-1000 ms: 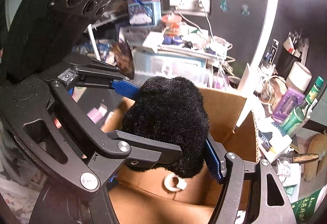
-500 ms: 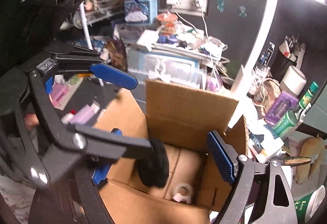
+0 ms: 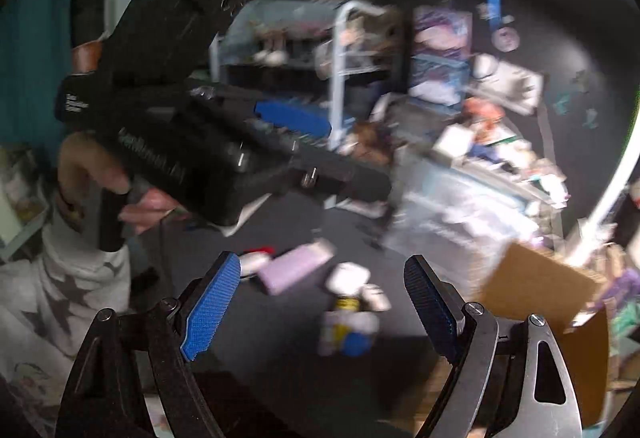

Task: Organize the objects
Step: 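Return the right tool and grasp the purple coiled cable, then carry the purple cable into the cardboard box and open the right gripper, then return the right tool and grasp the white earbud case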

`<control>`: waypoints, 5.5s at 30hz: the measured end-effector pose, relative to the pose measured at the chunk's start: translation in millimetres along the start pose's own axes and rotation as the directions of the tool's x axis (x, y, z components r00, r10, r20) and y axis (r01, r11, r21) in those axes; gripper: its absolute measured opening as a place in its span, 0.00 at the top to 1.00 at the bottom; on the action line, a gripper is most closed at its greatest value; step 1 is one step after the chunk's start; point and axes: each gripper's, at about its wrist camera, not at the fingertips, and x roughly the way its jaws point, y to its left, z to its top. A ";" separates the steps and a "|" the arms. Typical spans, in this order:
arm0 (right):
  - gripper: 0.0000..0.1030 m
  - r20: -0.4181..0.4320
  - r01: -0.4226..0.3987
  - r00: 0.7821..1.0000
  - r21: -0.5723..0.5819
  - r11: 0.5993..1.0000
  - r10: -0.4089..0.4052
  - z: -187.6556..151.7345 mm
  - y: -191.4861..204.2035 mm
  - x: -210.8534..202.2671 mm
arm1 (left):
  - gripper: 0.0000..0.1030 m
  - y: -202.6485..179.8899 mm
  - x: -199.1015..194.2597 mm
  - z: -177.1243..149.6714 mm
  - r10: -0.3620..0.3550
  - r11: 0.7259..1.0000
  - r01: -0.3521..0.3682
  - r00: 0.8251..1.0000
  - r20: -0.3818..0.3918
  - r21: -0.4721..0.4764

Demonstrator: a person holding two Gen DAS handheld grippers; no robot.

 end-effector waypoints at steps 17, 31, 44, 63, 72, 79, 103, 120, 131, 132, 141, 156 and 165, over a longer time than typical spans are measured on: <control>0.73 -0.240 0.087 0.970 0.224 0.971 -0.032 -105.3 -22.5 120.3 | 0.03 47.7 4.8 -106.7 0.020 0.996 -0.023 0.999 -0.039 -0.083; 0.92 -0.246 0.098 0.967 0.139 0.985 -0.061 -109.8 -15.5 129.1 | 0.03 45.2 13.2 -109.7 -0.007 0.997 0.001 0.997 -0.072 -0.081; 0.91 -0.241 0.060 0.970 0.092 0.994 -0.036 -103.0 0.2 140.5 | 0.03 39.3 28.8 -121.9 -0.029 0.997 0.018 0.989 -0.146 -0.078; 0.93 -0.122 0.048 0.991 -0.013 0.999 -0.049 -74.2 16.2 110.2 | 0.12 29.0 36.4 -109.1 -0.119 0.990 0.105 0.979 -0.165 -0.093; 0.93 0.027 0.087 0.996 -0.099 0.991 -0.085 -37.7 24.4 53.9 | 0.52 15.9 21.7 -66.9 -0.198 0.978 0.190 0.976 -0.093 -0.088; 0.93 0.075 0.129 0.990 -0.106 0.986 -0.121 -22.5 11.8 24.5 | 0.69 -3.8 21.2 -31.6 -0.229 0.973 0.227 0.971 -0.065 -0.039; 0.93 -0.111 0.203 0.977 0.242 0.949 -0.181 -39.0 -144.7 -39.9 | 0.76 -131.1 146.7 77.5 -0.215 0.943 0.287 0.913 -0.347 0.170; 0.56 -0.045 0.183 0.983 0.203 0.962 -0.178 -32.1 -110.7 -52.6 | 0.20 -94.8 82.2 79.7 -0.098 0.965 0.137 0.979 -0.178 0.222; 0.56 0.020 -0.104 0.995 0.105 0.989 0.102 -23.1 6.6 18.4 | 0.16 2.7 7.8 1.2 0.064 0.996 -0.063 0.998 -0.015 0.058; 0.56 0.010 -0.104 0.995 0.100 0.990 0.104 -25.7 12.0 26.1 | 0.15 11.2 5.4 -7.9 0.086 0.996 -0.085 0.996 -0.009 0.040; 0.56 -0.142 -0.061 0.986 0.156 0.986 0.084 -66.4 12.6 106.3 | 0.16 51.1 13.4 -78.8 0.105 0.992 -0.109 0.993 -0.059 -0.069; 0.56 -0.282 0.157 0.951 0.093 0.983 -0.126 -44.3 -37.4 207.8 | 0.16 75.2 7.3 -101.4 0.118 0.979 -0.128 0.991 -0.071 -0.157; 0.61 -0.331 0.158 0.937 0.117 0.980 -0.112 -49.5 -46.8 225.3 | 0.16 82.7 10.1 -101.1 0.109 0.978 -0.122 0.991 -0.081 -0.169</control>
